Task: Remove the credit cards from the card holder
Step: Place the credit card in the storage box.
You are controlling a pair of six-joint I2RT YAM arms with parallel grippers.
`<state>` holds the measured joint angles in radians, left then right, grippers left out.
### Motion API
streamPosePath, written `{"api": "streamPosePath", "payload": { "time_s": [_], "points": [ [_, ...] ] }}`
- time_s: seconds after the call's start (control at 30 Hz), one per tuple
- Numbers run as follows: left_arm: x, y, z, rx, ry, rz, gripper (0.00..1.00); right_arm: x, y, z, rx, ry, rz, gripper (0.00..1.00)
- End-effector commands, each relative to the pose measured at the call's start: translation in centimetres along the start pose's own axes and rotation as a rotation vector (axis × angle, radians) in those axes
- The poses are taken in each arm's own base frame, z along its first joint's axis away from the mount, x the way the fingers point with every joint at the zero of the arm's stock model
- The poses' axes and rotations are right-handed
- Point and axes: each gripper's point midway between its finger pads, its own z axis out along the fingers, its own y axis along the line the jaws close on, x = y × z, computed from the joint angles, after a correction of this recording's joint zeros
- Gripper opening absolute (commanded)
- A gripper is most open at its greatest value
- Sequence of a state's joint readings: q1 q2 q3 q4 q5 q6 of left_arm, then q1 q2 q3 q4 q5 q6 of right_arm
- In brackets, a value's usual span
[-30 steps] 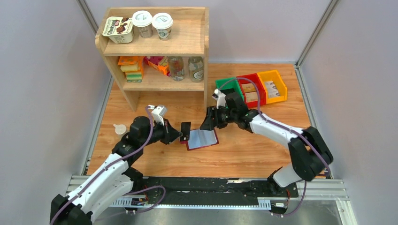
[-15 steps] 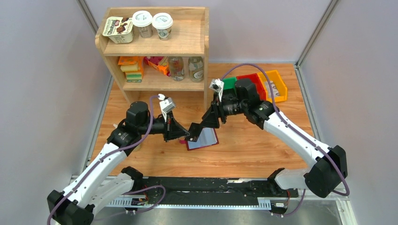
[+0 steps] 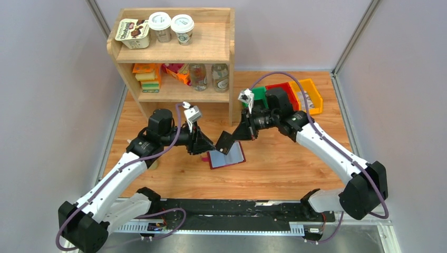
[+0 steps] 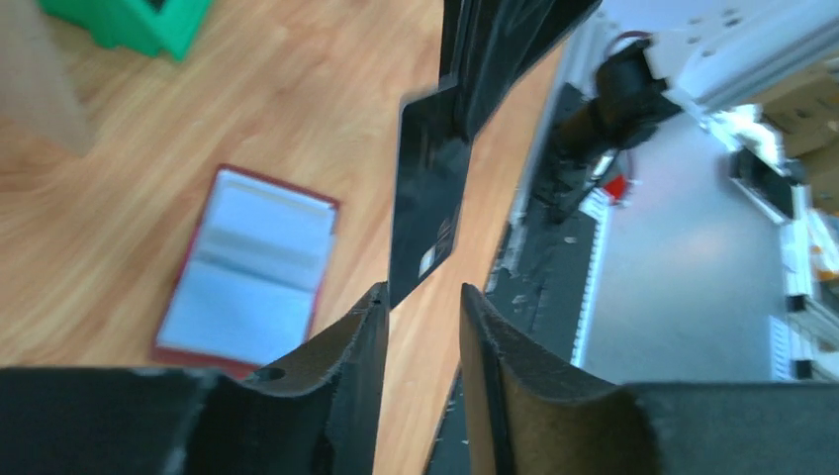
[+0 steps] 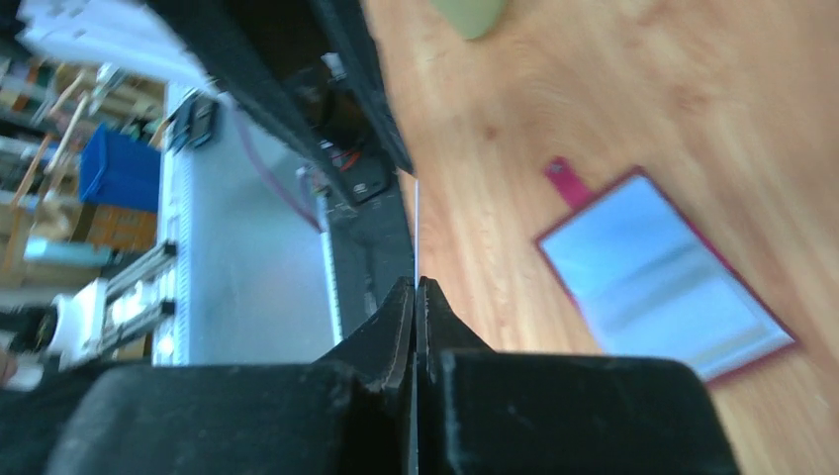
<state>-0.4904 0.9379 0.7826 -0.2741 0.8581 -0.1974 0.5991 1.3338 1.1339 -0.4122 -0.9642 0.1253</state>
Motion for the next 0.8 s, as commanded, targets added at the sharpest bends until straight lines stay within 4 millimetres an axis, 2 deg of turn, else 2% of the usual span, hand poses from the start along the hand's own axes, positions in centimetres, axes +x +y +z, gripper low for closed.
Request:
{"api": "streamPosePath", "payload": {
  "time_s": [0.0, 0.03, 0.07, 0.1, 0.13, 0.17, 0.2, 0.23, 0.27, 0.37, 0.5, 0.53, 0.67, 0.77],
  "points": [
    [-1.5, 3.6, -1.1, -0.248, -0.038, 0.035, 0.49, -0.9, -5.5, -2.8, 0.231, -0.082, 0.127, 0.0],
    [-1.5, 5.1, -1.8, -0.351, -0.05, 0.023, 0.59, -0.7, -6.7, -3.7, 0.283, -0.103, 0.168, 0.0],
    [-1.3, 6.7, -2.7, -0.462, -0.057, 0.004, 0.63, -0.9, -8.3, -4.8, 0.366, -0.136, 0.209, 0.0],
    [-1.3, 7.2, -3.4, -0.516, -0.071, -0.004, 0.73, -1.0, -9.9, -6.1, 0.44, -0.167, 0.253, 0.0],
    [-0.9, 8.9, -4.8, -0.649, -0.082, -0.041, 0.78, -1.0, -11.0, -7.2, 0.49, -0.195, 0.285, 0.0],
    [-0.8, 9.3, -5.7, -0.705, -0.093, -0.049, 0.87, -1.1, -12.5, -8.7, 0.57, -0.233, 0.328, 0.0],
    [-0.3, 10.4, -7.1, -0.806, -0.091, -0.056, 0.91, -1.1, -14.1, -10.3, 0.666, -0.264, 0.373, 0.0],
    [-0.3, 10.6, -7.9, -0.844, -0.102, -0.053, 0.96, -1.0, -15.2, -11.5, 0.732, -0.28, 0.398, 0.0],
    [0.3, 11.4, -9.1, -0.927, -0.094, -0.059, 0.97, -1.0, -16.4, -12.8, 0.804, -0.298, 0.419, 0.0],
    [0.9, 12.1, -10.9, -1.024, -0.088, -0.051, 1.0, -1.1, -19.6, -15.6, 0.973, -0.331, 0.467, 0.0],
    [1.7, 12.9, -11.7, -1.085, -0.069, -0.039, 1.0, -1.1, -23.6, -16.0, 1.059, -0.308, 0.532, 0.0],
    [1.4, 12.9, -11.9, -1.095, -0.074, -0.041, 1.0, -1.8, -24.4, -15.9, 1.061, -0.313, 0.534, 0.0],
    [0.9, 12.8, -12.3, -1.102, -0.08, -0.02, 1.0, -2.9, -27.9, -14.5, 1.039, -0.342, 0.566, 0.0],
    [0.7, 12.7, -12.4, -1.091, -0.102, -0.004, 1.0, -4.2, -29.8, -13.3, 0.985, -0.386, 0.581, 0.0]
  ]
}}
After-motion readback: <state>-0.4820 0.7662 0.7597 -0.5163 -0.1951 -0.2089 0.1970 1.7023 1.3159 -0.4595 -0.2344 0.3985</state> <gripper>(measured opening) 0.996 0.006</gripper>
